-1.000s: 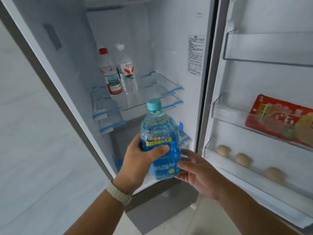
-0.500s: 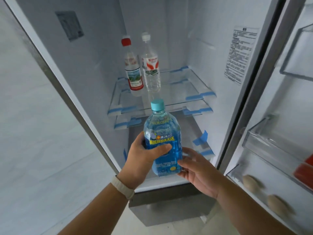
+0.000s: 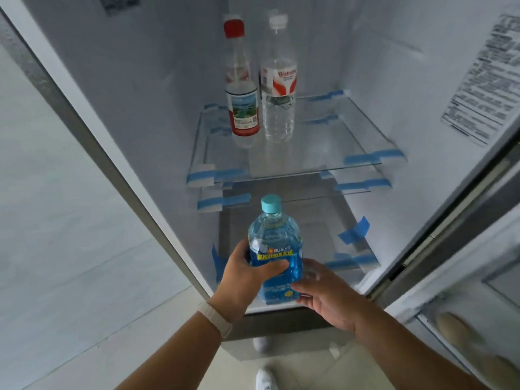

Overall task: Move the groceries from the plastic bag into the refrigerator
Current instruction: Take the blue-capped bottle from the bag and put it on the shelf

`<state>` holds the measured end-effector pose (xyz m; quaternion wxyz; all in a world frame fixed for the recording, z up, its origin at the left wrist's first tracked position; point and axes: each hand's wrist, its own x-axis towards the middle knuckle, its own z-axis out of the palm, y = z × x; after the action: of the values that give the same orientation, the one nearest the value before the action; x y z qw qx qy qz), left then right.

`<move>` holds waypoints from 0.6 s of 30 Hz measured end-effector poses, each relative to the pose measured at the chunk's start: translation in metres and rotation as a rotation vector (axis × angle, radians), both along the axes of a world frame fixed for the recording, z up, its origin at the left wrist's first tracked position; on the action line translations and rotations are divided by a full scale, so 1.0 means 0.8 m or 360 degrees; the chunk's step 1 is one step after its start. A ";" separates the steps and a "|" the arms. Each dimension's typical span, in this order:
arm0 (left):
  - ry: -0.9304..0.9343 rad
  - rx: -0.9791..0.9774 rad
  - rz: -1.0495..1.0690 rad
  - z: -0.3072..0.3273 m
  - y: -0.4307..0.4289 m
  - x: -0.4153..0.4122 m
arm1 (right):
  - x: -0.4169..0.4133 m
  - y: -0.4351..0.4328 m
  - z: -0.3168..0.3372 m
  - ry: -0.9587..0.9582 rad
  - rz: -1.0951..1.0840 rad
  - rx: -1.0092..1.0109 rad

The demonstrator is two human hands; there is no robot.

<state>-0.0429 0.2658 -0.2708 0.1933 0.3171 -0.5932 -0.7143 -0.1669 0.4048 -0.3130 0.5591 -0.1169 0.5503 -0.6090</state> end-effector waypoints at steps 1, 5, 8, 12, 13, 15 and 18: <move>-0.0008 0.0011 -0.0013 -0.008 -0.005 -0.002 | -0.001 -0.005 -0.005 0.0009 -0.0001 0.0023; -0.0026 -0.0027 -0.0088 -0.033 -0.024 -0.015 | -0.007 -0.023 -0.027 0.0062 -0.0049 0.0090; -0.0078 -0.0104 -0.0125 -0.053 -0.035 -0.023 | -0.008 -0.031 -0.038 0.0112 -0.0087 0.0142; -0.0139 -0.0233 -0.0138 -0.069 -0.048 -0.034 | -0.012 -0.037 -0.039 0.0164 -0.0144 0.0183; -0.0143 -0.0248 -0.0147 -0.071 -0.050 -0.038 | -0.014 -0.038 -0.040 0.0174 -0.0148 0.0192; -0.0140 -0.0261 -0.0154 -0.074 -0.054 -0.044 | -0.021 -0.041 -0.041 0.0196 -0.0152 0.0203; -0.0138 -0.0303 -0.0158 -0.081 -0.059 -0.053 | -0.031 -0.047 -0.041 0.0228 -0.0143 0.0215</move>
<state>-0.0850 0.2190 -0.3357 0.1611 0.2979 -0.6810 -0.6492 -0.1918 0.3675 -0.3460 0.4970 -0.0975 0.6335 -0.5850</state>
